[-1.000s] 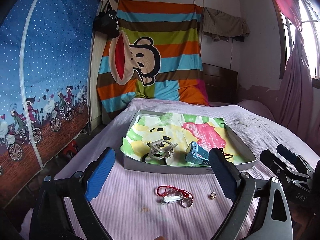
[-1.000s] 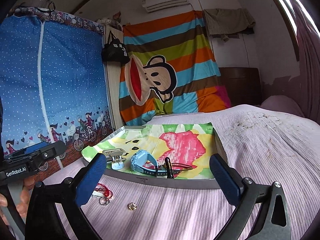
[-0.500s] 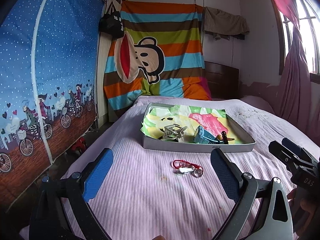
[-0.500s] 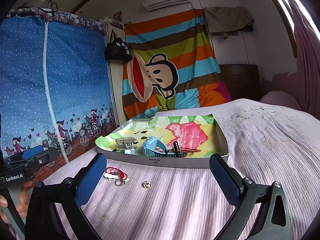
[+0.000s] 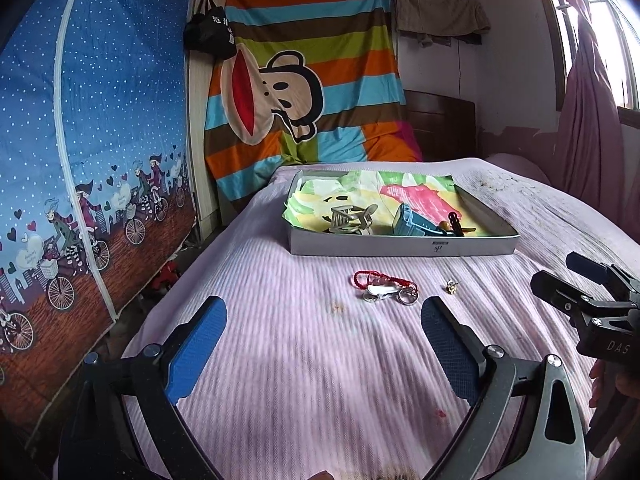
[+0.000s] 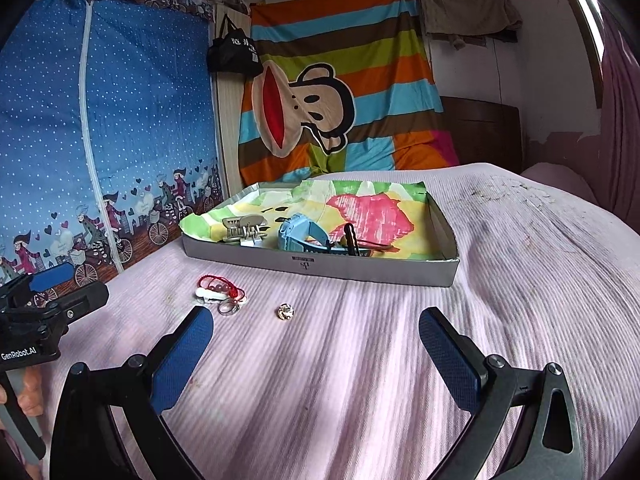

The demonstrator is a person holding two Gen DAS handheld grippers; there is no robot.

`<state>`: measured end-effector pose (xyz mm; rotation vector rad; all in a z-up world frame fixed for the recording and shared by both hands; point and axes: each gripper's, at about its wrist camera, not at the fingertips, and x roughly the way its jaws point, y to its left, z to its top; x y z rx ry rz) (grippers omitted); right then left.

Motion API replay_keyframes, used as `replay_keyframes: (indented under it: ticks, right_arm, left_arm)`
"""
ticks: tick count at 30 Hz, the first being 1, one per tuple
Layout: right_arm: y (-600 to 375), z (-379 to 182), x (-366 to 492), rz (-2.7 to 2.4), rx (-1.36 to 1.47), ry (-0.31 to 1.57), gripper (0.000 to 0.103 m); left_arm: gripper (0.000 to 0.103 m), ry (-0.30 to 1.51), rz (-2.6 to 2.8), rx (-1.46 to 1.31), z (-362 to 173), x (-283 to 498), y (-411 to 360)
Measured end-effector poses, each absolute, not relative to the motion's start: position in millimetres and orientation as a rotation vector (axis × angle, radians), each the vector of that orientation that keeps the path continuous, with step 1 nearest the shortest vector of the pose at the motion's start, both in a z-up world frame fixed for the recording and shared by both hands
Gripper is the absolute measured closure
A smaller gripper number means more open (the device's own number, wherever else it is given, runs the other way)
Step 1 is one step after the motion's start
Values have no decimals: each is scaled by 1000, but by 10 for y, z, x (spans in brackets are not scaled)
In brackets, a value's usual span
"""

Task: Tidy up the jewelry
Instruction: 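Lift both open tools away from the tray, then grasp the gold earring with the right tool while the left tool grasps the white keychain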

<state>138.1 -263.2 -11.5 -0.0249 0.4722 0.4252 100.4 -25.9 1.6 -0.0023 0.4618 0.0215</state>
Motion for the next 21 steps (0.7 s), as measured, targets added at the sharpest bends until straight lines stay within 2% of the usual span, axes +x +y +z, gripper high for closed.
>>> replay_keyframes:
  ticks: [8,13,15,16,18,21]
  right_arm:
    - [-2606,-220,1512,424,-34,540,1]
    - [-2516,-292,1640,440,-64,583,27]
    - [-2497,-333,1724,449,-62,611,39]
    - [-2493,-353,1761,456,-58,624,42]
    - [-2487,-383,1843,473,-42,647,49]
    - [-2476,-405,1935,502,-20,661,60]
  left_arm:
    - [8,571,-5,21,-167,1237,-259]
    - [11,604,-53,2,-195,1397,-243]
    - [25,625,-83,1,-198,1472,-245]
    - [28,640,-96,-1,-210,1515,-245]
    - [42,673,-129,-26,-225,1612,-240]
    - [55,711,-167,-68,-264,1742,-215]
